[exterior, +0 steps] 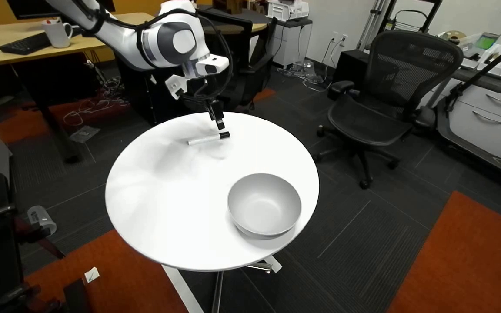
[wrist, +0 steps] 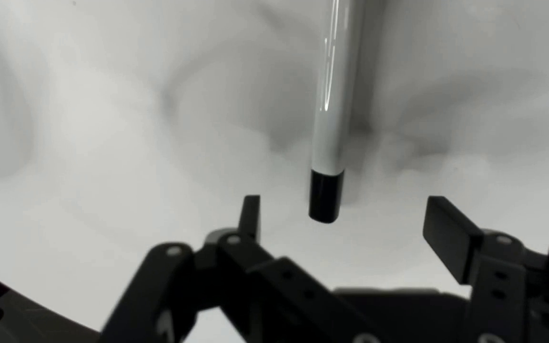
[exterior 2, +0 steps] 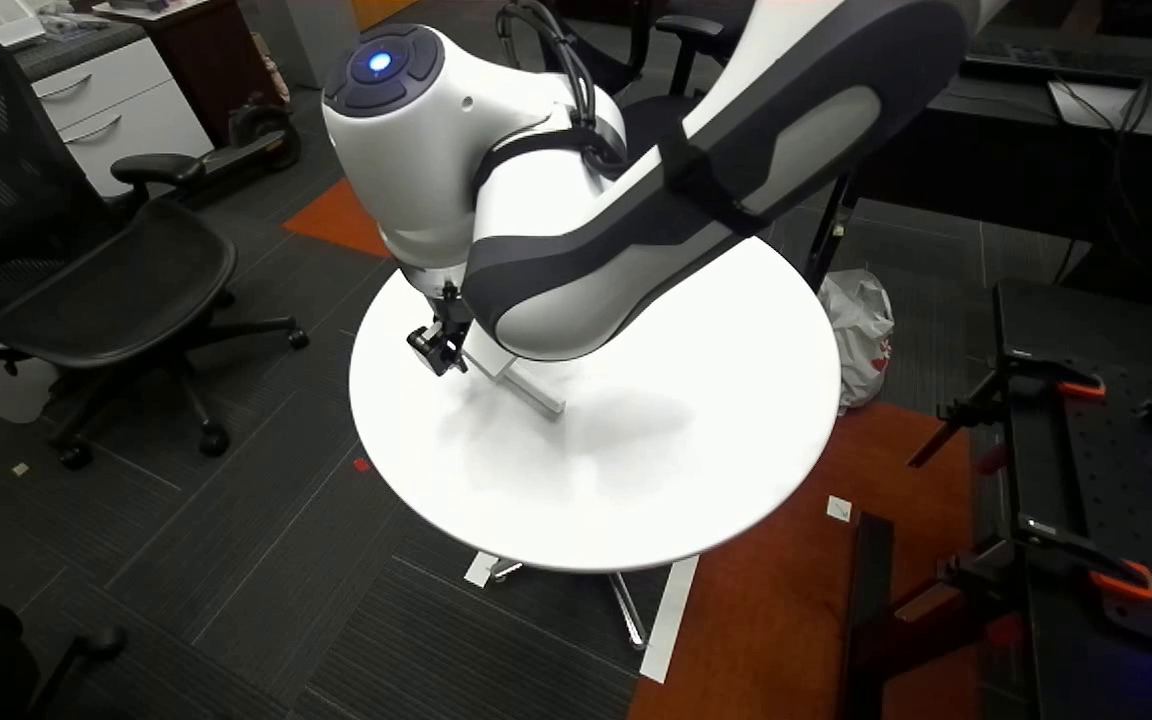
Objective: Pick the marker and move it to the left on the table
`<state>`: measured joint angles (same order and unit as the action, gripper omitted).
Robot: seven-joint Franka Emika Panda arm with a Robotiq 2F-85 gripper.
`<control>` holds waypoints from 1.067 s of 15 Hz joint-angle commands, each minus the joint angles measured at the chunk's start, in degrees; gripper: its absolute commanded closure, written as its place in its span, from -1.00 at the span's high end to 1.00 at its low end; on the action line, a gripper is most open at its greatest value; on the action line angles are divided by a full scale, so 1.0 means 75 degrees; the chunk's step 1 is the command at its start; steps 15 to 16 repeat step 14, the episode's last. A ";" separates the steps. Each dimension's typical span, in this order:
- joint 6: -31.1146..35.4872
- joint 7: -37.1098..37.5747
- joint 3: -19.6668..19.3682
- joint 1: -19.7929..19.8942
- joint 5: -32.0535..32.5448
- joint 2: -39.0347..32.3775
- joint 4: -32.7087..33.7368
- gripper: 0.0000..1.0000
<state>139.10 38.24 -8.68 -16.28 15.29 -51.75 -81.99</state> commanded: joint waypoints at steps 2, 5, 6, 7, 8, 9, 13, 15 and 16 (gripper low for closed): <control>0.0043 0.0195 -0.0271 -0.0171 -0.0009 0.1057 -0.1228 1.00; 0.0230 0.0017 -0.0165 -0.0043 -0.0049 0.1775 -0.2130 1.00; 0.0329 -0.0079 -0.0090 0.0026 -0.0079 0.2044 -0.2471 1.00; 0.0408 -0.0092 -0.0066 0.0052 -0.0081 0.2267 -0.2747 1.00; 0.0465 -0.0111 -0.0049 0.0072 -0.0069 0.2463 -0.2997 1.00; 0.0515 -0.0134 -0.0016 0.0105 -0.0089 0.2643 -0.3212 1.00; 0.0280 0.0040 -0.0074 0.0052 0.0027 0.2347 -0.2815 1.00; 0.0282 0.0041 -0.0070 0.0054 0.0029 0.2380 -0.2859 1.00; 0.0282 0.0041 -0.0070 0.0054 0.0029 0.2380 -0.2859 1.00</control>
